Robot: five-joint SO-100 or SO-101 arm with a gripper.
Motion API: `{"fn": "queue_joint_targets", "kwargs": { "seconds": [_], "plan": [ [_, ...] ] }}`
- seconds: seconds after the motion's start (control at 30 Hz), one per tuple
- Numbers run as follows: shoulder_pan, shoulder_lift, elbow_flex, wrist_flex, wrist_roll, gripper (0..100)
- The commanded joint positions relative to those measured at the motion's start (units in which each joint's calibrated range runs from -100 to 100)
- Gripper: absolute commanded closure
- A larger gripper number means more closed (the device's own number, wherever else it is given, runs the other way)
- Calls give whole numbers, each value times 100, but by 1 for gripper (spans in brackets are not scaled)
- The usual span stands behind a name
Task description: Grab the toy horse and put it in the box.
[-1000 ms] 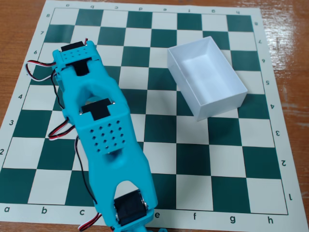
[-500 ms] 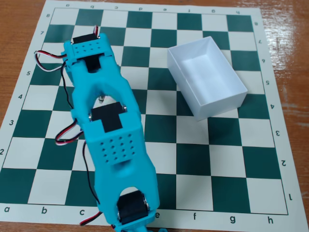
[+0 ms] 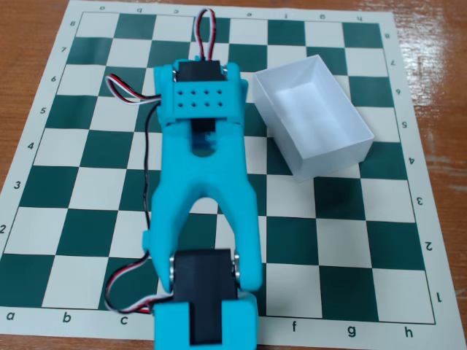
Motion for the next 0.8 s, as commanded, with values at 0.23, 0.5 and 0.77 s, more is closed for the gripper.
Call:
{"fn": "queue_joint_targets", "kwargs": {
  "seconds": [0.23,0.5,0.77],
  "plan": [
    [1193,-164,1182,-2504,518,100],
    [1571,827,1046,-3966,826,100],
    [1771,1898,254,-4498,909,100]
  ]
}}
